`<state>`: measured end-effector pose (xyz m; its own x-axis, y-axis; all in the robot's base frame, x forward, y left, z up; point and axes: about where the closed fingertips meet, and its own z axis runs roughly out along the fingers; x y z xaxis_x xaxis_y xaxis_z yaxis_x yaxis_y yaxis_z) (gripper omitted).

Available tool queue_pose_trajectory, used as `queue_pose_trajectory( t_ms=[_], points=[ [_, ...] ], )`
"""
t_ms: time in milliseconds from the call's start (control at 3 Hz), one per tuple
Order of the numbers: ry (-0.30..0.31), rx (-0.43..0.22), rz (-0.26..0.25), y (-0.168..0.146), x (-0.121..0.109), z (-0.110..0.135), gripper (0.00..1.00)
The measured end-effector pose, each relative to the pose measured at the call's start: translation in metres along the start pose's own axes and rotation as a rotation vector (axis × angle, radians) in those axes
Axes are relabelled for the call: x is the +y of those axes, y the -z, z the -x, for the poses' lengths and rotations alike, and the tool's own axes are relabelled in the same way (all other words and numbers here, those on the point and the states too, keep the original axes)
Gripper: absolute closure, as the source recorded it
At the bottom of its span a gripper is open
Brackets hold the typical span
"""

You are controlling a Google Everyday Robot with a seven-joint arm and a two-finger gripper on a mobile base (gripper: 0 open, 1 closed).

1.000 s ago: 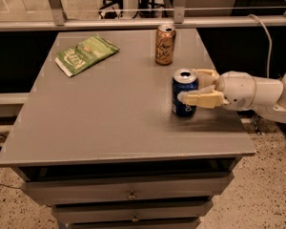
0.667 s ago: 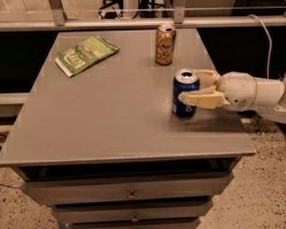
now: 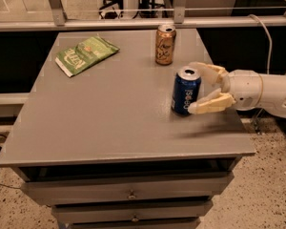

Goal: Place pepsi can upright

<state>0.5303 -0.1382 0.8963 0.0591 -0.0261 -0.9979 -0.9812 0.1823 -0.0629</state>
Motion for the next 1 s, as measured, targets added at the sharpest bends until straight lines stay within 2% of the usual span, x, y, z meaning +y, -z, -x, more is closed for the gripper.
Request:
queue_pose_trajectory(
  t_ms=[333, 667, 1000],
  points=[
    [0.027, 0.046, -0.009, 0.016, -0.005, 0.007, 0.00],
    [0.072, 0.105, -0.046, 0.050, -0.015, 0.022, 0.00],
    [0.072, 0.104, -0.046, 0.050, -0.015, 0.022, 0.00]
  ],
)
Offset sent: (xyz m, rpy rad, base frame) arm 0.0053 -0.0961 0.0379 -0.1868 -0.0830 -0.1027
